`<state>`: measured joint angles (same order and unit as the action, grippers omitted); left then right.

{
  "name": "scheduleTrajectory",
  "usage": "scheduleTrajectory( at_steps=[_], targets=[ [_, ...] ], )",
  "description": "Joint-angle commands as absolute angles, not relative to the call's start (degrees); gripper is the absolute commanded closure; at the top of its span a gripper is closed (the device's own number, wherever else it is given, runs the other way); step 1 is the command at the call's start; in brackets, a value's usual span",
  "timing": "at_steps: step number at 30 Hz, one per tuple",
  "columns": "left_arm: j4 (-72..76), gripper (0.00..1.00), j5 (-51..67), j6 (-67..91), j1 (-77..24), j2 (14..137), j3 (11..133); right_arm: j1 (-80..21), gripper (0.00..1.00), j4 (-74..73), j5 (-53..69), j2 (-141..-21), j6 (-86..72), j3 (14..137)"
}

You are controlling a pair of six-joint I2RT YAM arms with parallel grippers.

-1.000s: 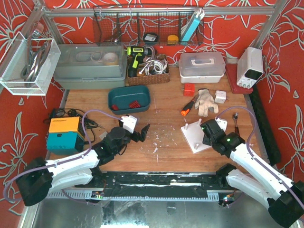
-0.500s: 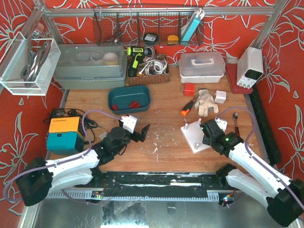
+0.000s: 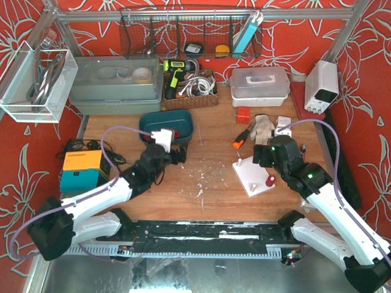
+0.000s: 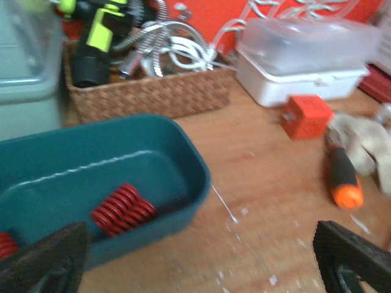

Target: Install the large spring

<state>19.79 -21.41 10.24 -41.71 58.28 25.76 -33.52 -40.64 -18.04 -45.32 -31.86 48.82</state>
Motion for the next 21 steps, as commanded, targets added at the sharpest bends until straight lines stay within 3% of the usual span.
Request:
scheduleTrajectory(
  at_steps=[1, 5, 15, 21],
  targets=[
    [11.35, 0.06, -19.81, 11.73, -33.44, 63.8, 34.73, -33.29, 0.02, -35.27, -12.65, -48.79, -26.51, 49.02],
    [8.82, 0.17, -15.9, 7.29, -27.05, 70.7, 41.9, -33.4, 0.01, -29.56, -11.91, -48.61, -26.19, 46.33],
    [3.56, 0.6, 1.17, -15.12, -15.71, 84.28, 54.09, -33.4, 0.01, -25.08, -10.06, -46.38, -24.8, 40.34],
    [-2.83, 0.59, 8.21, -25.31, -12.99, 93.72, 62.63, -34.26, 0.03, -28.6, -6.5, -44.97, -25.35, 38.33]
  ],
)
